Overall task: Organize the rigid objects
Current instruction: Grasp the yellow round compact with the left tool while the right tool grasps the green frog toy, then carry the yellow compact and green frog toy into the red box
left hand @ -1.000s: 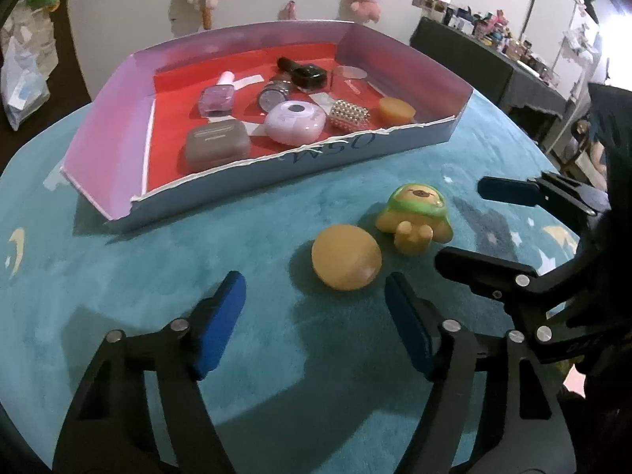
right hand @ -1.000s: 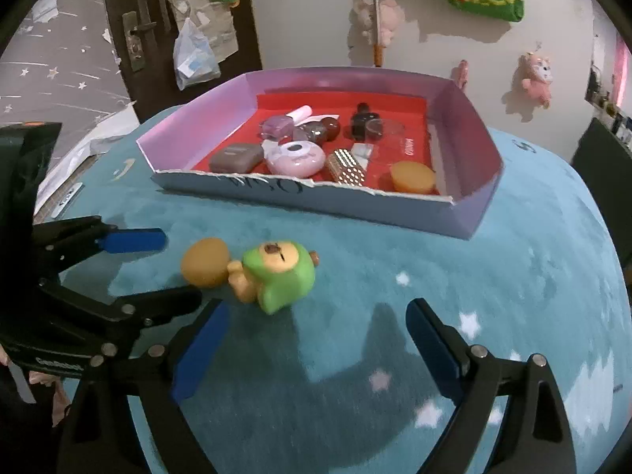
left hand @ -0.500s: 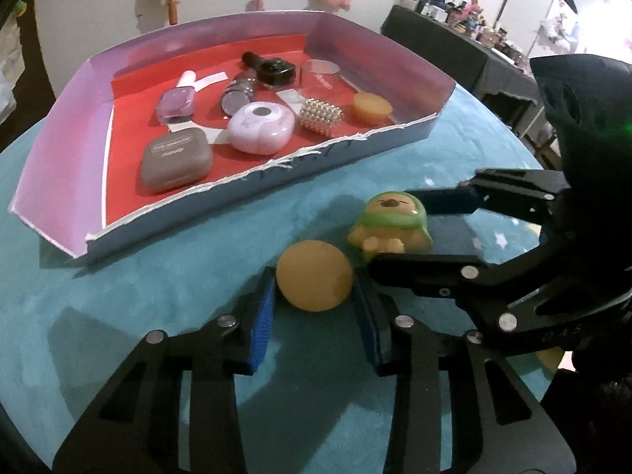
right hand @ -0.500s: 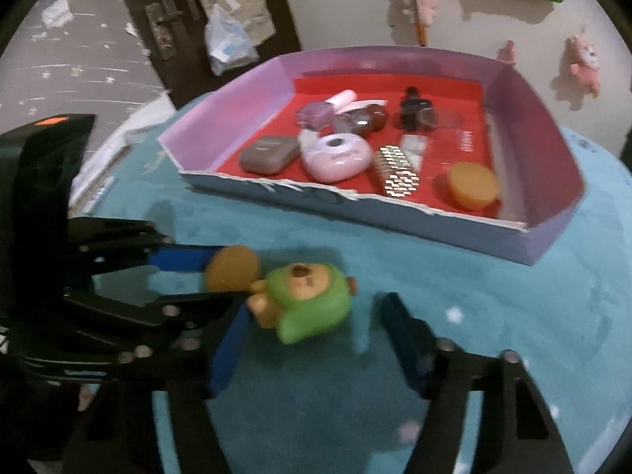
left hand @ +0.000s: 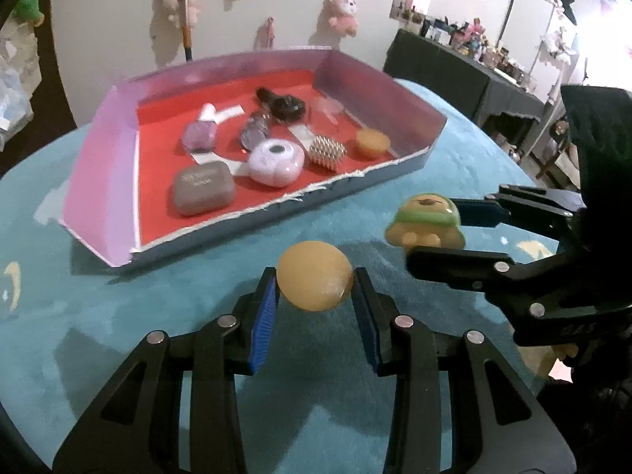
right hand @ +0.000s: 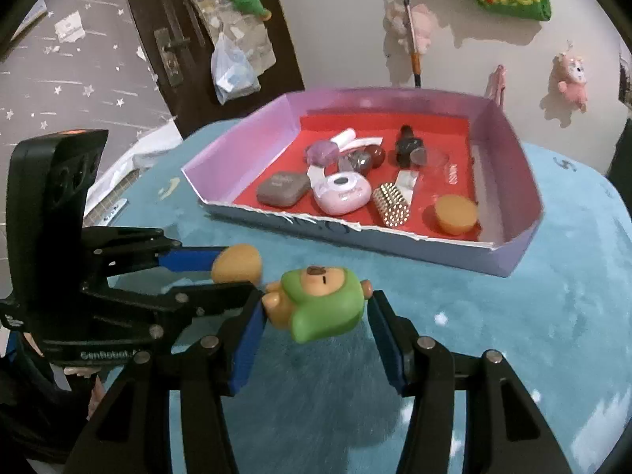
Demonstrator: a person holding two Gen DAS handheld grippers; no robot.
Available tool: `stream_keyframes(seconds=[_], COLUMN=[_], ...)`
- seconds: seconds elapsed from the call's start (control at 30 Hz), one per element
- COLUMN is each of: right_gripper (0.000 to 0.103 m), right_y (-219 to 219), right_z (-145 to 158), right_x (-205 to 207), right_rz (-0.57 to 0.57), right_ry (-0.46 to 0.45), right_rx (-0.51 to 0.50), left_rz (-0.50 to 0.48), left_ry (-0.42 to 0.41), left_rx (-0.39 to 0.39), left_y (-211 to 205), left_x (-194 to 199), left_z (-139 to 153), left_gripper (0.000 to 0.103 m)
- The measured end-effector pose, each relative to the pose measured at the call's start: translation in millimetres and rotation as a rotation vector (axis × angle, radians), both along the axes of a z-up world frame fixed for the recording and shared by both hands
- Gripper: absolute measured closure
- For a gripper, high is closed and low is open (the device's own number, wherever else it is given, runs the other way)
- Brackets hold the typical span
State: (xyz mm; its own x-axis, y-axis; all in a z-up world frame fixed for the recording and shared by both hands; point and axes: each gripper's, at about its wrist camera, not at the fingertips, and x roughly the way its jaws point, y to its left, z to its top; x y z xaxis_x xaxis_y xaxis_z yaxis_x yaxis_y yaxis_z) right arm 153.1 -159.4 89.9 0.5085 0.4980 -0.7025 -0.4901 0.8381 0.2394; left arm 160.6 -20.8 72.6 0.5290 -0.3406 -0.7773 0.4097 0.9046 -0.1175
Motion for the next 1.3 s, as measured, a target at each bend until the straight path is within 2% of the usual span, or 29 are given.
stream_keyframes(seconds=[0.13,0.4,0.97,1.17,1.3], right_gripper=[0.047,0.047,0.047,0.047,0.047], right_y=[-7.6,-21.6,-22.0,-30.7,-35.9], right_z=[5.3,-0.7,-2.3,16.8,43.7], right_x=[-11.7,-17.8,-17.9,-5.1,27.8], right_rz=[-0.035,-0.079,-0.083,-0.111,-0.136], right_ry=[-0.024,-0.009,-0.002,-0.021,-0.048], right_rx=[-0.001,0.016,0.023,0.062,0.064], left_rz=[0.001,0.023,0.026,0.045,0.065], left_ry=[-0.021,-0.027,-0.031,-0.054,-0.040], left_rx=[-0.005,0.004,-0.005,-0.025,-0.037], left_y=[5.9,11.8,12.4,19.6,26.5], left_x=[-10.1,-16.6,-17.3,-2.1,30.3], left_z=[6.9,9.6,12.6,32.2,47.3], left_gripper=[0.068,0.068,0.068,0.068,0.068])
